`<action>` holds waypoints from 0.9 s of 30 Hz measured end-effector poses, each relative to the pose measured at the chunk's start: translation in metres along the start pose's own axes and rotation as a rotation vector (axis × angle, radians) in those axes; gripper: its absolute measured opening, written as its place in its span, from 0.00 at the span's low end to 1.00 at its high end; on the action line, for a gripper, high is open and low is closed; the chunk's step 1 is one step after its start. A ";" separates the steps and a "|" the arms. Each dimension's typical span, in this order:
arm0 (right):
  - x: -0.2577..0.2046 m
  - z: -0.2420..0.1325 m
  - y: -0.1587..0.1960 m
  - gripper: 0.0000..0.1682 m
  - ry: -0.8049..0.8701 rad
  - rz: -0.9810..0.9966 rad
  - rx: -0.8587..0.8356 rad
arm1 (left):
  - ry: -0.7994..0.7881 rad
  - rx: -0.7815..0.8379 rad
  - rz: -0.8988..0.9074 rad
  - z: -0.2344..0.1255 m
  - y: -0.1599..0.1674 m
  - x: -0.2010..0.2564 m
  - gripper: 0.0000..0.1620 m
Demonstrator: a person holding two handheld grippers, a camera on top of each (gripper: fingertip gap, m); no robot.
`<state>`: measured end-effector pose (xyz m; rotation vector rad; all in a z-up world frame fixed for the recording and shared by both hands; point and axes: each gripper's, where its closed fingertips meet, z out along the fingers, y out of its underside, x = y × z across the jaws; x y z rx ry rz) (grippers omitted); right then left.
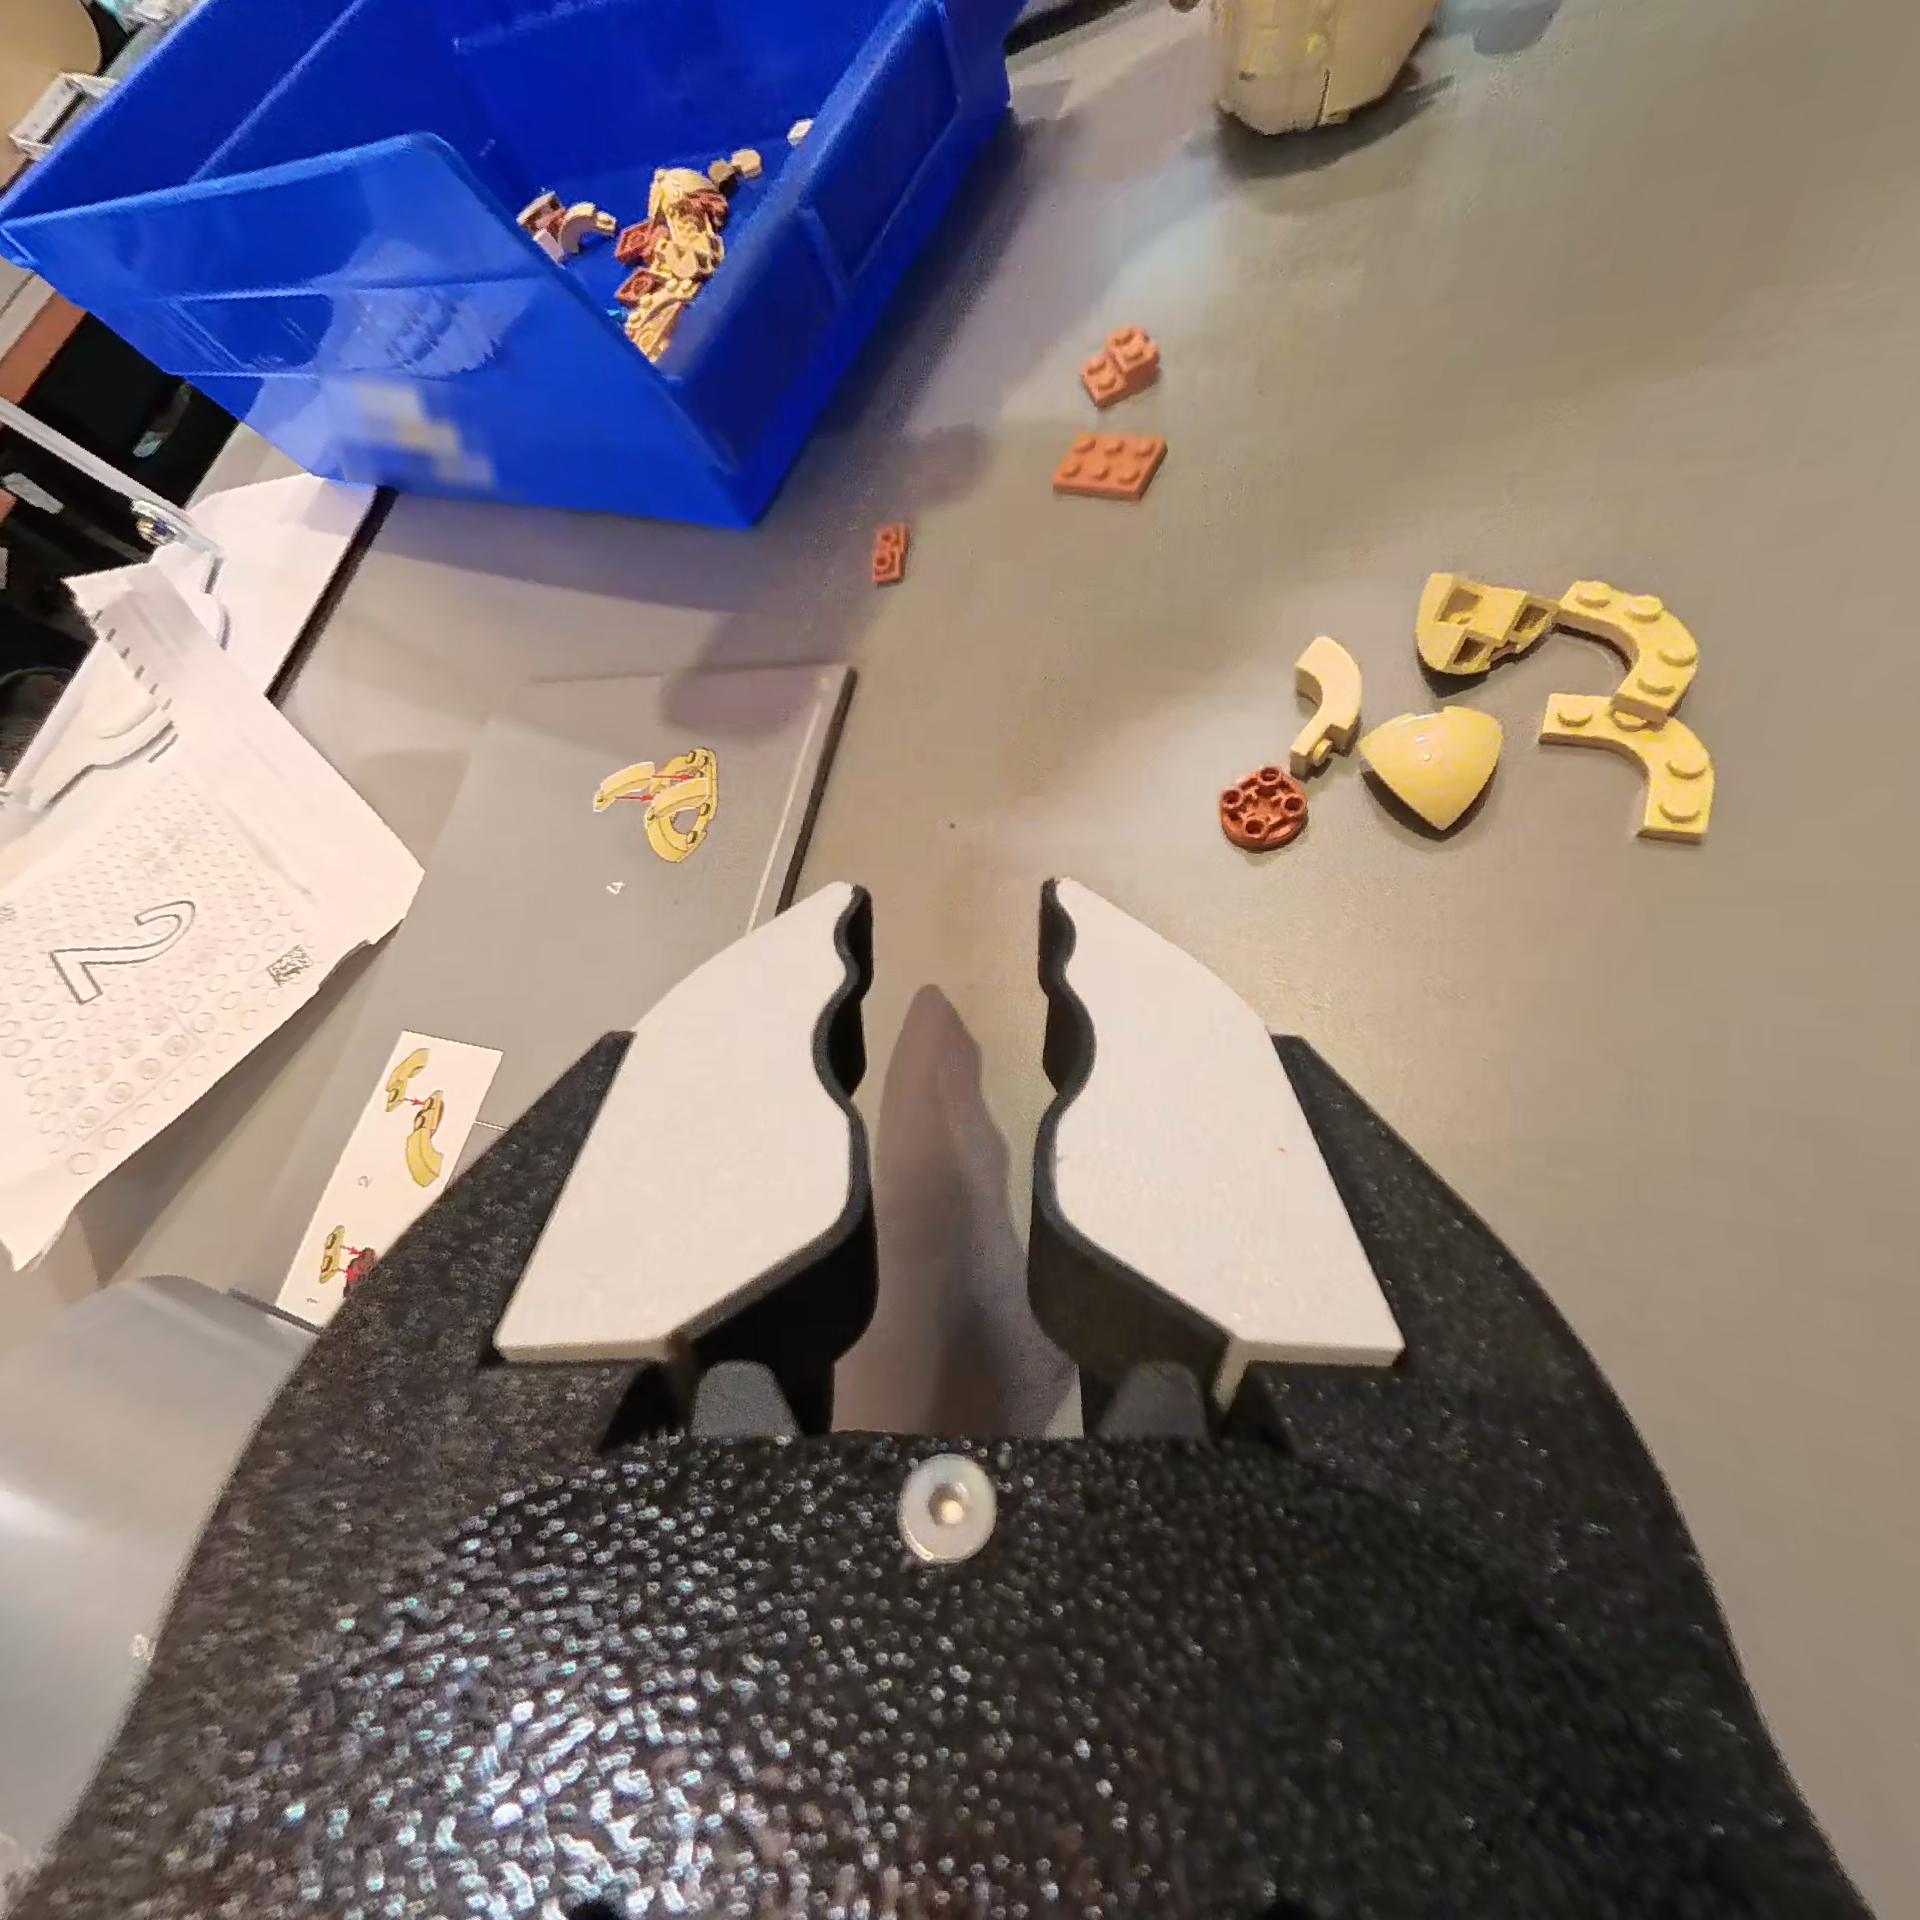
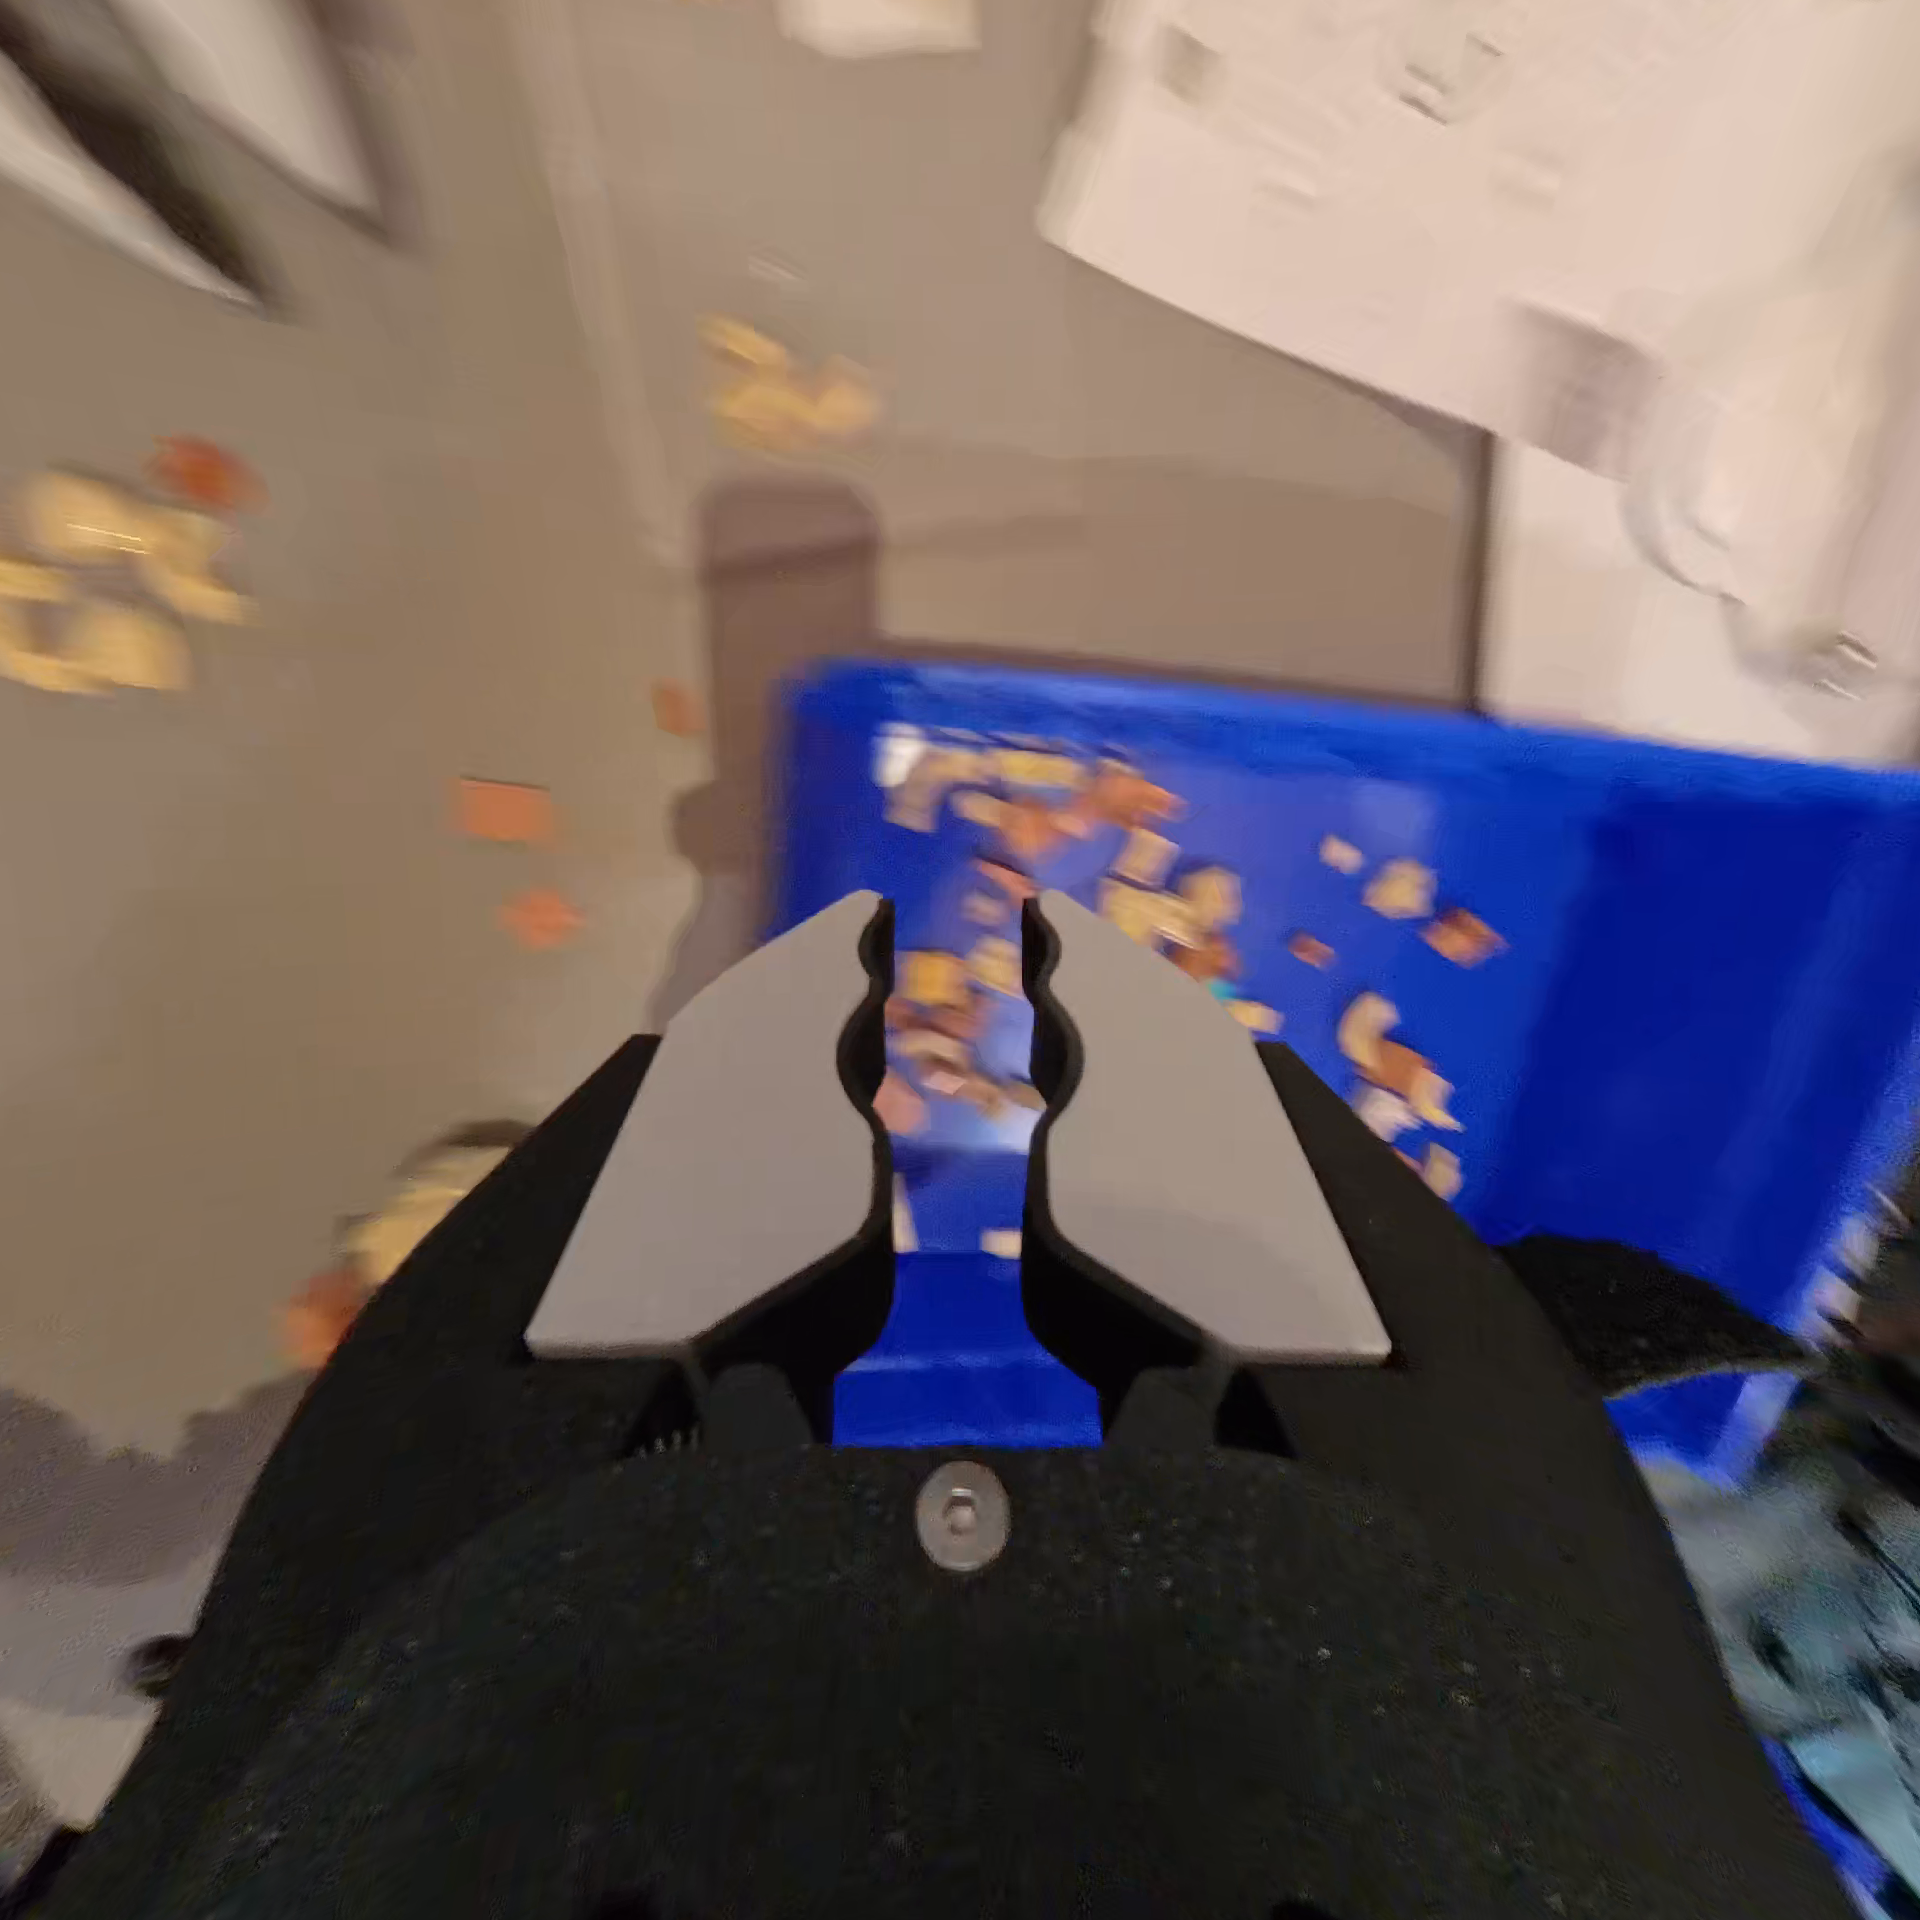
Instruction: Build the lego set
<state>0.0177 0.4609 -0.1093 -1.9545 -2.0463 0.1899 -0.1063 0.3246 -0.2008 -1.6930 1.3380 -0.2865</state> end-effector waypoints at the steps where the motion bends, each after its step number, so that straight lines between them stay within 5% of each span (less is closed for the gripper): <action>1: 0.029 0.002 0.012 0.14 0.044 0.006 -0.032 | 0.001 -0.002 -0.001 0.000 0.000 0.000 0.19; 9: 0.134 0.066 0.088 0.19 0.029 -0.012 -0.292 | 0.002 0.005 -0.015 -0.001 0.000 -0.003 0.18; 18: 0.150 0.102 0.119 0.16 -0.029 0.107 -0.397 | 0.008 0.001 -0.020 -0.001 0.002 -0.003 0.19; 20: 0.145 0.101 0.111 0.05 -0.054 0.143 -0.353 | 0.006 0.001 -0.018 -0.001 0.002 -0.003 0.19; 27: 0.078 0.043 0.055 0.05 -0.121 0.102 -0.099 | -0.003 0.003 -0.011 -0.002 0.002 -0.003 0.19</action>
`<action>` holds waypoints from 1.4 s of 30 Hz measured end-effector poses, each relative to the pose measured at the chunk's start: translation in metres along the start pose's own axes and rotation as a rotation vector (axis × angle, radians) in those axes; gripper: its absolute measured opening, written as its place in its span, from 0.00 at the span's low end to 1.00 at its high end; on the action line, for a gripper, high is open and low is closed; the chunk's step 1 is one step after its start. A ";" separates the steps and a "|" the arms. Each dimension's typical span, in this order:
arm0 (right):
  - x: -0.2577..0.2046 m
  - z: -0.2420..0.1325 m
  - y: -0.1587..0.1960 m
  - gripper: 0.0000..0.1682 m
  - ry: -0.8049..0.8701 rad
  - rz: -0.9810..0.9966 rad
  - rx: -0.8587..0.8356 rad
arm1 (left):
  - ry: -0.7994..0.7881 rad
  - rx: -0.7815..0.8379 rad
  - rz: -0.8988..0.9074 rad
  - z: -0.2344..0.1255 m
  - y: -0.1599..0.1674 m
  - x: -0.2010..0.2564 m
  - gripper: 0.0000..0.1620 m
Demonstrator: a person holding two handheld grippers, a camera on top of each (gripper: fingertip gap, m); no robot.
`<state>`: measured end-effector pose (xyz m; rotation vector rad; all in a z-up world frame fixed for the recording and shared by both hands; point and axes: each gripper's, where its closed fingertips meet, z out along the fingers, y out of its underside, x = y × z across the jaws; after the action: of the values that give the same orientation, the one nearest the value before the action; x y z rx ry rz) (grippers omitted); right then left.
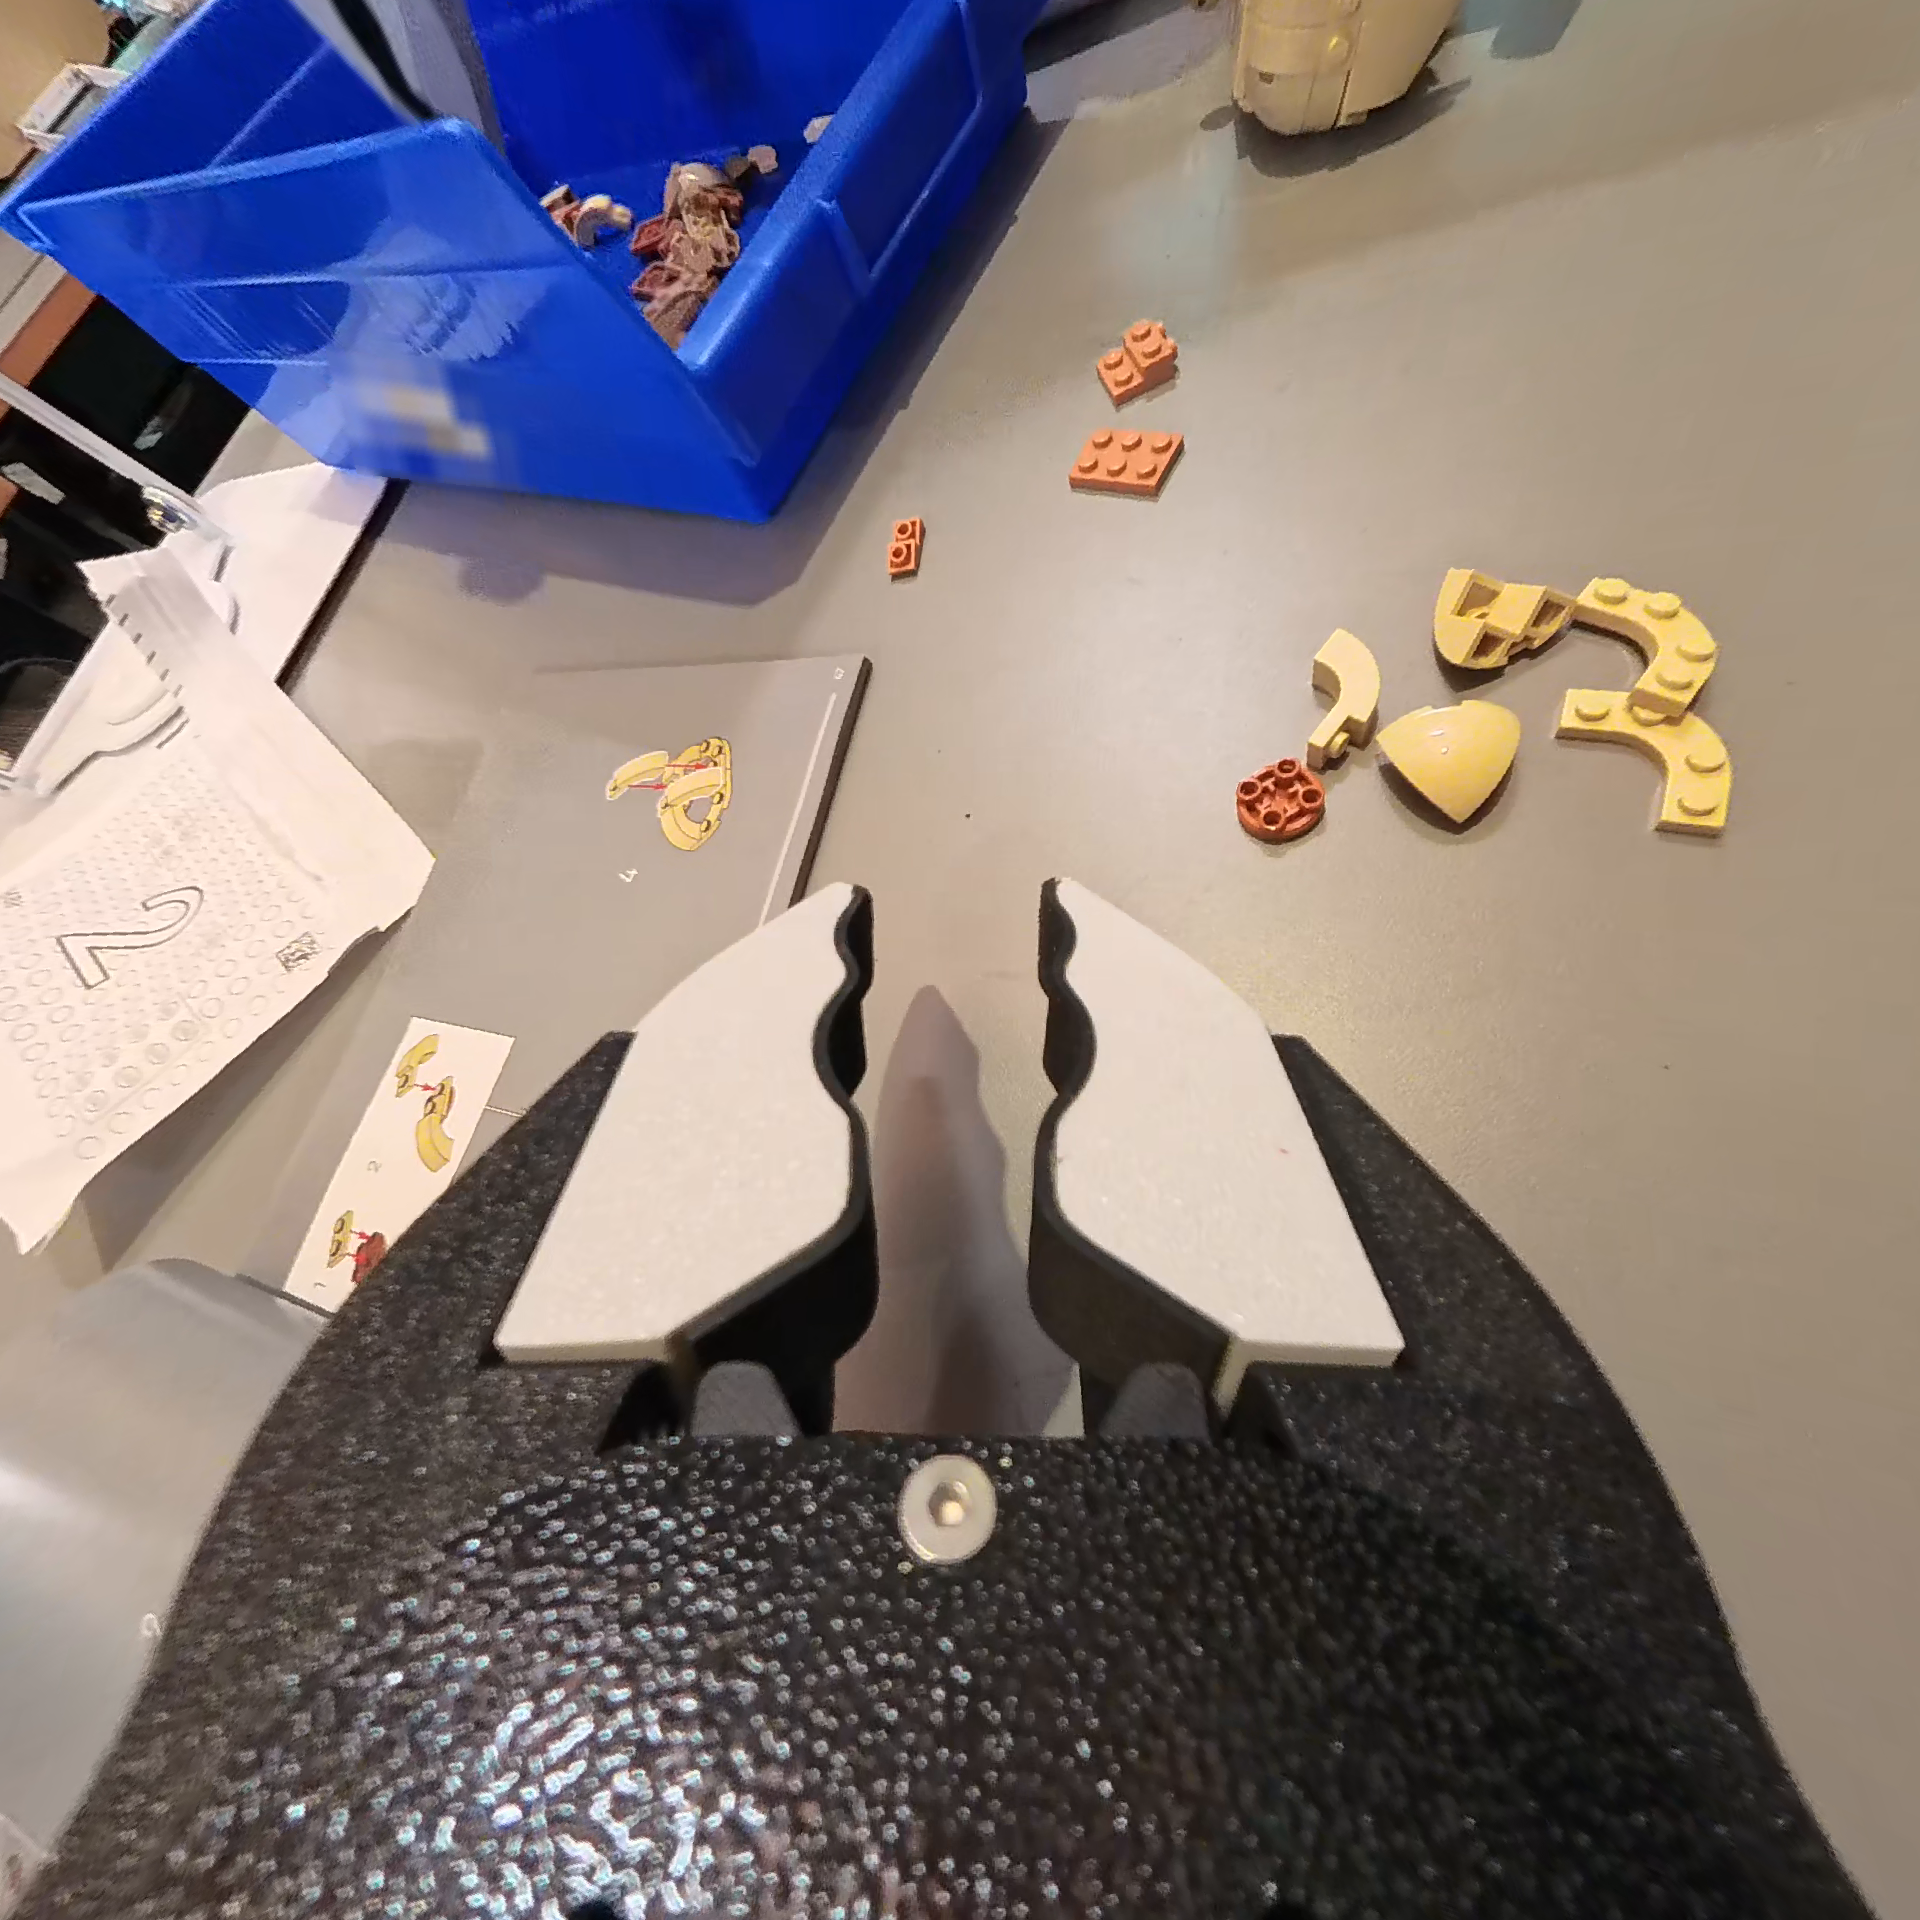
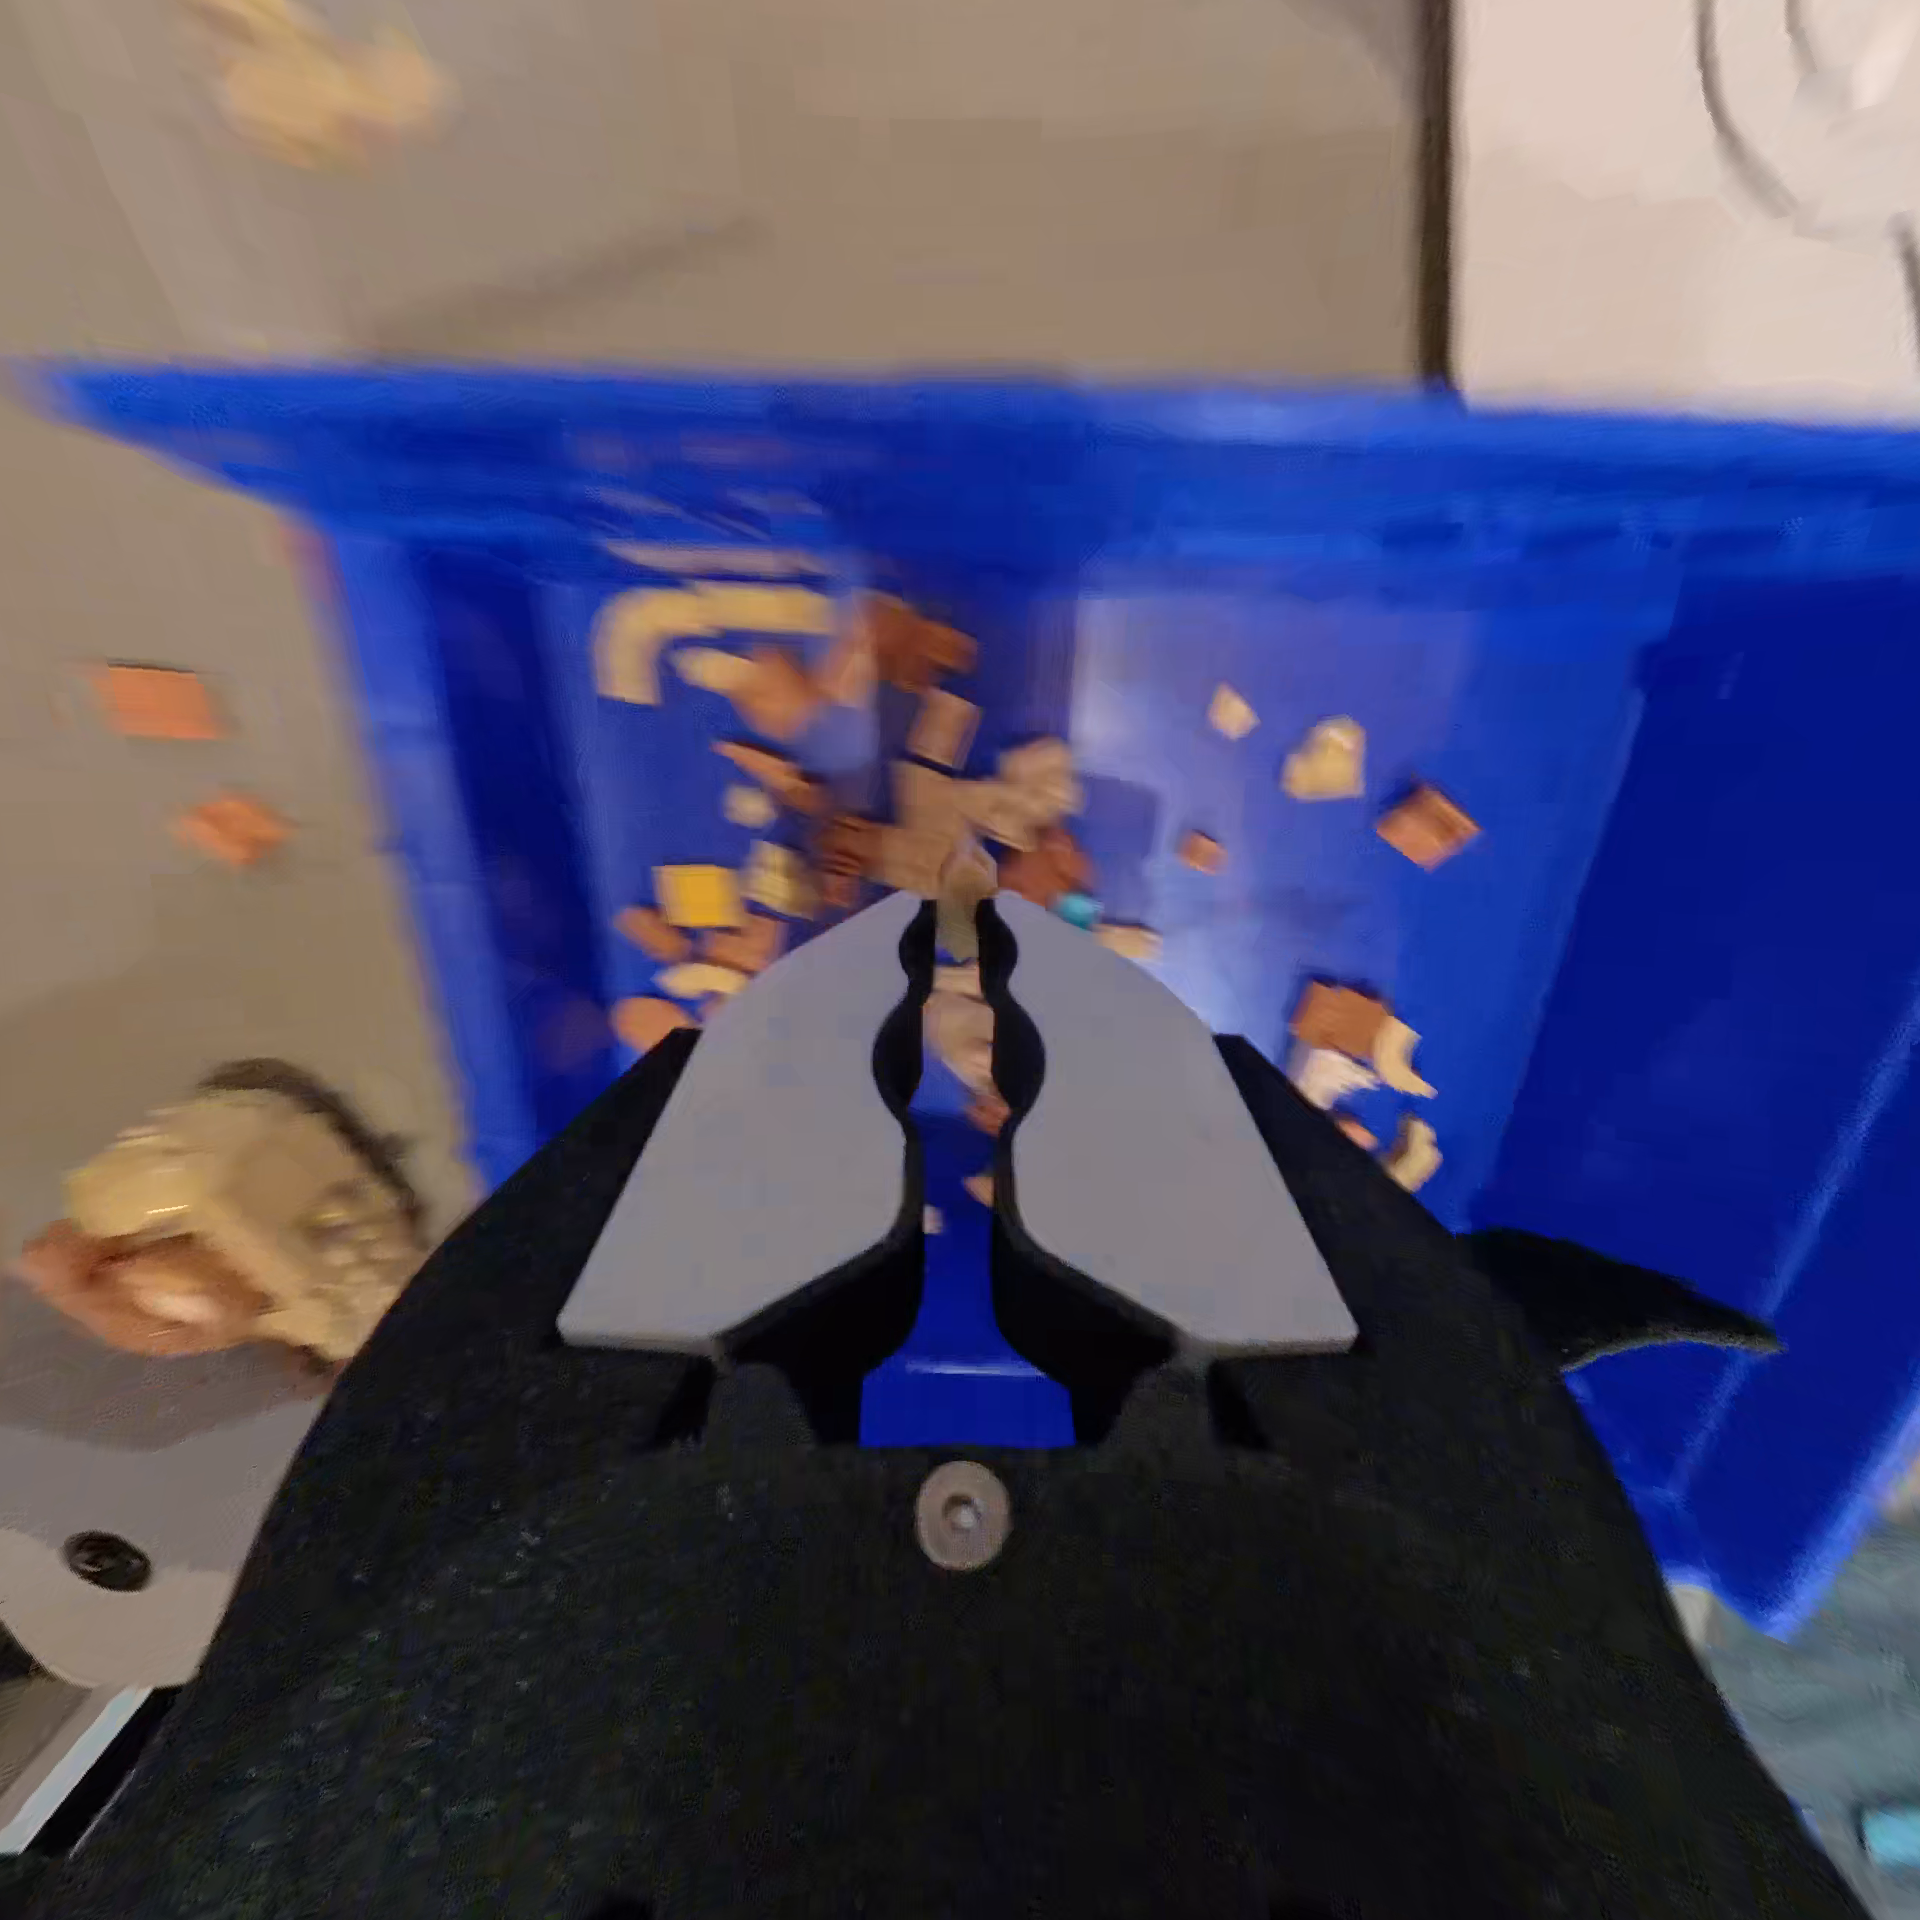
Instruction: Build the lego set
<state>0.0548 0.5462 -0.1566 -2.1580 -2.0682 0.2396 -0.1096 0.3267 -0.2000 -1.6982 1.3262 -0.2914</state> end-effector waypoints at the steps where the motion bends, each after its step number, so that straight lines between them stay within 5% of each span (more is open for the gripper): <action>1: -0.028 -0.012 -0.012 0.04 -0.029 -0.038 0.065 | -0.001 -0.001 0.001 0.000 0.000 0.000 0.19; 5: -0.163 -0.022 -0.050 0.04 -0.158 -0.262 0.200 | -0.004 -0.012 0.003 0.002 0.001 0.000 0.19; 9: -0.253 0.037 -0.050 0.04 -0.206 -0.387 0.067 | -0.013 -0.013 0.009 0.002 0.001 0.000 0.19; 16: -0.281 0.081 -0.043 0.15 -0.218 -0.388 -0.032 | -0.023 -0.012 0.013 0.001 0.001 0.000 0.18; 21: -0.214 0.029 -0.034 0.19 -0.082 -0.290 0.005 | -0.019 -0.013 0.015 0.001 0.001 0.000 0.19; 27: -0.004 -0.050 0.045 0.17 0.301 0.093 -0.177 | -0.014 -0.022 0.018 0.003 0.002 0.001 0.19; 33: 0.086 -0.019 0.094 0.14 0.271 0.287 -0.405 | -0.011 -0.015 0.008 0.001 0.001 0.000 0.18; 42: 0.128 0.023 0.100 0.13 0.308 0.230 -0.538 | -0.001 -0.017 0.020 0.002 0.001 0.002 0.18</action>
<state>0.1532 0.6695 -0.2025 -2.5172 -1.8538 -0.6621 -0.1085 0.3257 -0.2028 -1.6979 1.3476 -0.2693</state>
